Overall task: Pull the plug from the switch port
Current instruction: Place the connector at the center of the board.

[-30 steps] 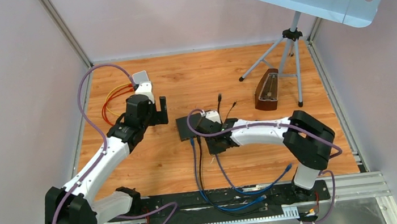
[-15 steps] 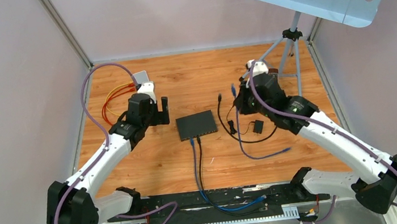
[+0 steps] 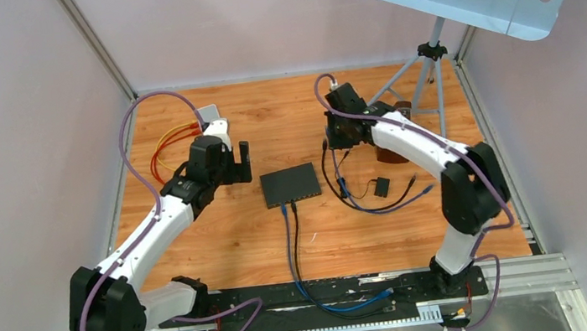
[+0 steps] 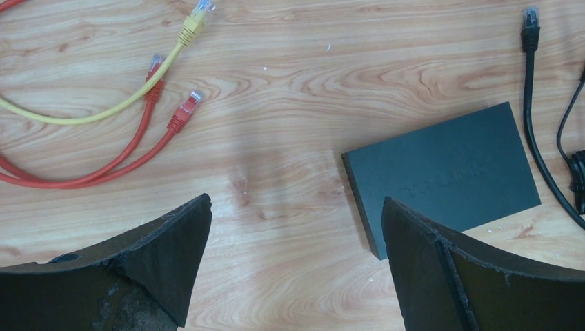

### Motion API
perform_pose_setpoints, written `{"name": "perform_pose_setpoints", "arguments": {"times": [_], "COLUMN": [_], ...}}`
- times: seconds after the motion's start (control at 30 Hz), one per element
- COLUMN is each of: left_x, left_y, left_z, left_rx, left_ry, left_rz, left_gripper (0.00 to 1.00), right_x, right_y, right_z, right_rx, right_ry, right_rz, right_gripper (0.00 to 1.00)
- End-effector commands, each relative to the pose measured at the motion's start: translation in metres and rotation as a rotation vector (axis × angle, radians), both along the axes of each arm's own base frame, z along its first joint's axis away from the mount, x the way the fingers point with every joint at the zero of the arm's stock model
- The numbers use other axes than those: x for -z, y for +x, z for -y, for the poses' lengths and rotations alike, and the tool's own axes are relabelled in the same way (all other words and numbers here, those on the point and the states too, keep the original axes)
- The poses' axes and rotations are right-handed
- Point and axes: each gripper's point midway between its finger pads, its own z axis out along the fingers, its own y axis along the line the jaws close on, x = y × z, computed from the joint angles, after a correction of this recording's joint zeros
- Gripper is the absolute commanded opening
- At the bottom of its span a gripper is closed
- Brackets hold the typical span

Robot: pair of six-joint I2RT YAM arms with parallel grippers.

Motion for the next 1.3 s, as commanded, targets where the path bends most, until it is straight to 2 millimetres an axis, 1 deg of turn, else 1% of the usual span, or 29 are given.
{"name": "perform_pose_setpoints", "arguments": {"times": [0.0,0.07,0.13,0.23,0.33,0.43,0.47,0.53,0.6,0.63,0.67,0.7,0.73,0.8,0.93,0.97,1.03,1.2,1.23,1.27], "left_x": [-0.025,-0.023,-0.022,-0.021,-0.019,-0.019,-0.019,-0.019,-0.017,-0.016,-0.015,-0.012,-0.009,-0.003,0.006,0.008,0.013,0.018,0.023,0.031], "left_y": [0.008,0.006,0.004,0.002,0.001,0.001,0.001,0.002,0.002,0.002,0.002,0.003,0.002,0.003,0.007,0.009,0.012,0.015,0.018,0.019], "left_z": [0.002,0.000,-0.001,-0.002,-0.003,-0.001,-0.001,0.000,-0.001,-0.001,-0.002,-0.002,-0.002,0.001,0.009,0.010,0.015,0.044,0.047,0.051], "left_rx": [0.001,-0.004,-0.009,-0.011,-0.013,-0.009,-0.006,-0.005,-0.007,-0.012,-0.018,-0.027,-0.027,-0.022,0.004,0.008,0.031,0.189,0.204,0.227], "left_ry": [-0.016,-0.010,-0.010,-0.012,-0.013,-0.017,-0.018,-0.018,-0.015,-0.018,-0.019,-0.024,-0.029,-0.042,-0.074,-0.078,-0.092,-0.151,-0.144,-0.141], "left_rz": [0.037,0.032,0.031,0.030,0.025,0.022,0.022,0.021,0.017,0.013,0.010,-0.002,-0.011,-0.035,-0.061,-0.066,-0.079,-0.130,-0.151,-0.178], "left_gripper": [1.00,1.00,1.00,1.00,1.00,1.00,1.00,1.00,1.00,1.00,1.00,1.00,1.00,1.00,1.00,1.00,1.00,0.99,0.98,0.97], "right_x": [-0.004,0.005,0.012,0.021,0.028,0.036,0.038,0.043,0.044,0.044,0.041,0.039,0.036,0.031,0.029,0.025,0.023,0.011,0.015,0.013], "right_y": [0.045,0.057,0.068,0.077,0.085,0.089,0.091,0.091,0.089,0.087,0.084,0.080,0.075,0.060,0.017,0.006,-0.017,-0.068,-0.081,-0.086], "right_z": [-0.022,-0.027,-0.028,-0.033,-0.036,-0.037,-0.036,-0.036,-0.034,-0.033,-0.033,-0.032,-0.032,-0.034,-0.033,-0.035,-0.038,-0.058,-0.062,-0.067], "right_rx": [0.050,0.061,0.083,0.093,0.108,0.118,0.123,0.112,0.093,0.086,0.075,0.063,0.049,0.020,-0.019,-0.030,-0.042,-0.110,-0.122,-0.135], "right_ry": [0.077,0.090,0.108,0.178,0.200,0.197,0.191,0.188,0.181,0.177,0.178,0.181,0.187,0.216,0.289,0.324,0.395,0.621,0.659,0.697], "right_rz": [0.025,0.002,-0.017,-0.075,-0.096,-0.107,-0.106,-0.116,-0.119,-0.118,-0.115,-0.117,-0.116,-0.121,-0.132,-0.125,-0.134,-0.167,-0.193,-0.192], "right_gripper": [0.00,0.00,0.00,0.00,0.01,0.05,0.07,0.15,0.27,0.32,0.39,0.43,0.45,0.46,0.46,0.46,0.47,0.44,0.44,0.43]}}
